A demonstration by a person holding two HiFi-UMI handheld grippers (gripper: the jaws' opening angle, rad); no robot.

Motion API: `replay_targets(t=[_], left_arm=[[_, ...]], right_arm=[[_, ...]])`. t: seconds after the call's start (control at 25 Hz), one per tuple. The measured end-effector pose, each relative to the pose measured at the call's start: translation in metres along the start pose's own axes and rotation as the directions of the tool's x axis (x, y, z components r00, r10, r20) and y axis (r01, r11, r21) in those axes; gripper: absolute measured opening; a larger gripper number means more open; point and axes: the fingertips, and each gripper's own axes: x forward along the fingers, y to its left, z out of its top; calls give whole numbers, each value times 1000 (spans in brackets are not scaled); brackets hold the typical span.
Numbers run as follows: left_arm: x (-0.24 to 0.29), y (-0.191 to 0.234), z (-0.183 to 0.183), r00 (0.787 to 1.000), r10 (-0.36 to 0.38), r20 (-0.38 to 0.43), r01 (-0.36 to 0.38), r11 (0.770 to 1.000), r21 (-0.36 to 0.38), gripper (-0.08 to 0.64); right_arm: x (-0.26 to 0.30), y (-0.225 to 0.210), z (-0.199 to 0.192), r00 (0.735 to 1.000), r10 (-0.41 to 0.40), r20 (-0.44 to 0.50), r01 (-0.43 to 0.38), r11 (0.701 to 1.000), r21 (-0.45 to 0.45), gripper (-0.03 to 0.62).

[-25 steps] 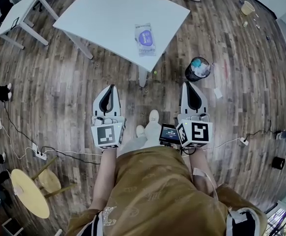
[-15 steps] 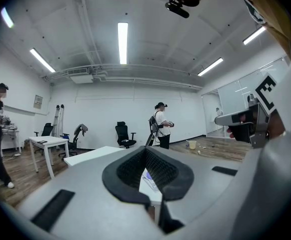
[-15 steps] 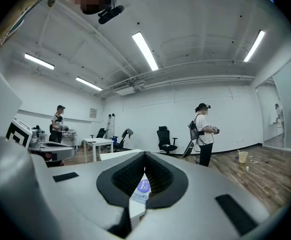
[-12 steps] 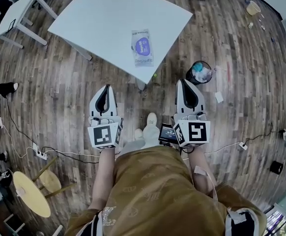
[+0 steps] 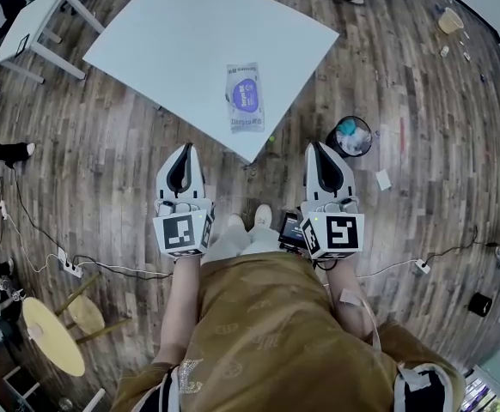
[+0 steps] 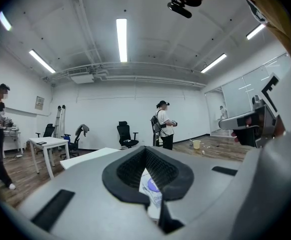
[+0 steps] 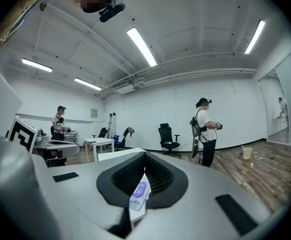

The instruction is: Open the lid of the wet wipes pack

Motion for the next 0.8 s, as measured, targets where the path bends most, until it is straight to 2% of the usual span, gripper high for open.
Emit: replay_targets(t=[0.6,0.8], left_arm=[[71,17,3,999,-33,12,33,999,-6,2],[97,38,5,999,-39,17,39,999,-15,2]], right_arm=[[65,-23,9,999,-43,0,43,999,-15,8],[99,-21,17,999,-54,8,54,998,-30,8]])
